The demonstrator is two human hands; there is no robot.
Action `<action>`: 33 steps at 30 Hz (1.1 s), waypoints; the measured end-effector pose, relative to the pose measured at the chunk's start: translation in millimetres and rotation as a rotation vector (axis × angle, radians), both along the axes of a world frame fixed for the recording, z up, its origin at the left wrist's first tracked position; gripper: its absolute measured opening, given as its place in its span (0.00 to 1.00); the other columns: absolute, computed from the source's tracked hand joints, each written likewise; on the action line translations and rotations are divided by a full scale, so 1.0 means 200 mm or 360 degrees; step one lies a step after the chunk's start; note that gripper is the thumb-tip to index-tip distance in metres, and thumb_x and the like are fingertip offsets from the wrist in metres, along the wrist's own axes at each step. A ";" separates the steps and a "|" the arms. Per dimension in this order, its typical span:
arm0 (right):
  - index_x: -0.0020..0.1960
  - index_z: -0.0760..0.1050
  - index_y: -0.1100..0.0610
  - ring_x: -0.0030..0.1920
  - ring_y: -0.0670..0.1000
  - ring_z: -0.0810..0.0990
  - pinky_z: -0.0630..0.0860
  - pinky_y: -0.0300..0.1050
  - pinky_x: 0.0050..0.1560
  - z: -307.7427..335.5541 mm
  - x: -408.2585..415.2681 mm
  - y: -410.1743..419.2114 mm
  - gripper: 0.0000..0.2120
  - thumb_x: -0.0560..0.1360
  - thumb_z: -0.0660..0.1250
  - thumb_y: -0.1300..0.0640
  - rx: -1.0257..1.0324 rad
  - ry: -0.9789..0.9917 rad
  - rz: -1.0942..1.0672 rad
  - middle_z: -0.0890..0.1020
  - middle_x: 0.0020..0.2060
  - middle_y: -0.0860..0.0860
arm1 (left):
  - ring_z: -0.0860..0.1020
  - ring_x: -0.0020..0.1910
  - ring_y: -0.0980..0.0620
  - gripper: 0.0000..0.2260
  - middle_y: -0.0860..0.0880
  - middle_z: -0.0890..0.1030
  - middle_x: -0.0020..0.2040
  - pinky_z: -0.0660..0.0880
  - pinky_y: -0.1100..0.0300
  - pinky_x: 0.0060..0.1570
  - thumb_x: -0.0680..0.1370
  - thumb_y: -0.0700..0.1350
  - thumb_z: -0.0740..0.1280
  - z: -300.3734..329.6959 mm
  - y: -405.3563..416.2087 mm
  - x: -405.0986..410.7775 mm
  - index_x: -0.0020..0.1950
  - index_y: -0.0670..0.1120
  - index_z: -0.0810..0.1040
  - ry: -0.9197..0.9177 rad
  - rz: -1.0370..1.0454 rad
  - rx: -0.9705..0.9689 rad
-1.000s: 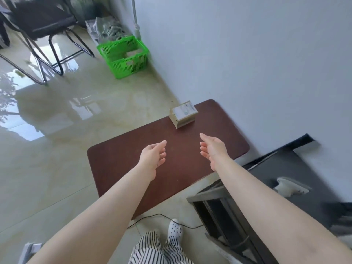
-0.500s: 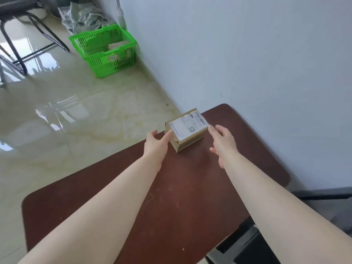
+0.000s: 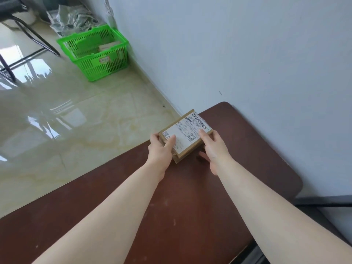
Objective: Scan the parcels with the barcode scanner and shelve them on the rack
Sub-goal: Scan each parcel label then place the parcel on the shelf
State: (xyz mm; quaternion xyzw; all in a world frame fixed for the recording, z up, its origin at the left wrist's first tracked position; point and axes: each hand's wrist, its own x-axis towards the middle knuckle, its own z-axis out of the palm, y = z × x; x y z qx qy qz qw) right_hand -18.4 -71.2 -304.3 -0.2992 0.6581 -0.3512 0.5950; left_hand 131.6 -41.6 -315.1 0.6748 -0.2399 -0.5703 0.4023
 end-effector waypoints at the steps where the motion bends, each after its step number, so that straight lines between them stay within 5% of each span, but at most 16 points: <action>1: 0.60 0.73 0.44 0.49 0.40 0.76 0.76 0.50 0.61 0.02 0.00 0.02 0.11 0.79 0.68 0.47 0.0007 -0.0055 0.0011 0.79 0.51 0.38 | 0.79 0.52 0.59 0.16 0.51 0.77 0.61 0.80 0.55 0.54 0.81 0.53 0.67 0.01 0.02 -0.01 0.65 0.52 0.67 0.0035 0.0005 0.0008; 4: 0.66 0.66 0.42 0.58 0.48 0.81 0.77 0.57 0.61 0.11 -0.02 0.07 0.24 0.75 0.73 0.50 -0.0021 -0.0183 0.0069 0.81 0.58 0.42 | 0.80 0.47 0.61 0.13 0.53 0.79 0.55 0.79 0.62 0.43 0.83 0.48 0.65 0.11 0.08 -0.05 0.65 0.48 0.66 0.0179 -0.0003 0.0047; 8: 0.72 0.61 0.44 0.58 0.45 0.80 0.77 0.53 0.62 0.38 -0.08 0.12 0.30 0.76 0.73 0.55 -0.0130 -0.0168 0.0105 0.81 0.59 0.43 | 0.81 0.51 0.53 0.15 0.48 0.80 0.58 0.81 0.53 0.52 0.80 0.50 0.70 0.36 0.13 -0.08 0.61 0.48 0.67 0.0315 -0.0014 0.0091; 13: 0.75 0.60 0.42 0.55 0.33 0.73 0.61 0.44 0.64 0.77 -0.19 0.20 0.31 0.78 0.70 0.56 -0.0216 -0.0047 0.0335 0.77 0.57 0.36 | 0.86 0.50 0.44 0.39 0.42 0.86 0.54 0.82 0.43 0.57 0.64 0.64 0.77 0.75 0.15 -0.06 0.66 0.43 0.73 0.0175 -0.0318 0.0108; 16: 0.76 0.60 0.41 0.63 0.42 0.74 0.64 0.45 0.62 0.99 -0.27 0.29 0.33 0.77 0.71 0.53 -0.0235 -0.0020 0.0448 0.78 0.63 0.41 | 0.84 0.57 0.41 0.30 0.45 0.86 0.54 0.81 0.45 0.57 0.70 0.60 0.77 1.02 0.22 -0.08 0.65 0.48 0.75 0.0192 -0.0600 0.0135; 19: 0.70 0.67 0.42 0.63 0.45 0.76 0.66 0.49 0.67 1.23 -0.31 0.47 0.31 0.71 0.74 0.43 -0.0258 0.0031 0.0408 0.81 0.61 0.43 | 0.85 0.50 0.48 0.11 0.49 0.87 0.52 0.79 0.46 0.61 0.79 0.54 0.69 1.24 0.36 -0.10 0.59 0.51 0.80 0.0340 -0.0841 0.0097; 22: 0.70 0.73 0.47 0.65 0.49 0.78 0.66 0.55 0.72 1.37 -0.38 0.71 0.45 0.59 0.75 0.28 -0.0203 0.0014 0.0133 0.82 0.62 0.46 | 0.84 0.54 0.47 0.14 0.46 0.86 0.57 0.76 0.44 0.63 0.81 0.50 0.66 1.41 0.56 -0.16 0.64 0.47 0.80 0.0508 -0.0872 0.0103; 27: 0.63 0.78 0.52 0.51 0.49 0.86 0.82 0.48 0.52 1.45 -0.50 1.15 0.20 0.78 0.65 0.40 -0.0188 0.0012 -0.0150 0.86 0.52 0.48 | 0.84 0.58 0.43 0.14 0.43 0.86 0.57 0.75 0.44 0.66 0.81 0.48 0.65 1.49 0.92 -0.38 0.65 0.45 0.79 0.0532 -0.0909 0.0131; 30: 0.61 0.78 0.53 0.47 0.47 0.86 0.80 0.37 0.38 1.47 -0.58 1.31 0.15 0.82 0.62 0.45 -0.0201 0.0043 -0.0286 0.86 0.50 0.48 | 0.84 0.57 0.44 0.13 0.45 0.86 0.56 0.76 0.45 0.66 0.82 0.47 0.66 1.50 1.04 -0.50 0.65 0.47 0.79 0.0503 -0.0935 0.0124; 33: 0.61 0.78 0.52 0.50 0.46 0.85 0.78 0.35 0.40 1.47 -0.67 1.45 0.15 0.82 0.61 0.45 -0.0181 0.0054 -0.0368 0.86 0.51 0.47 | 0.84 0.57 0.46 0.14 0.47 0.86 0.56 0.76 0.47 0.65 0.81 0.48 0.67 1.51 1.12 -0.59 0.66 0.48 0.78 0.0471 -0.1042 0.0118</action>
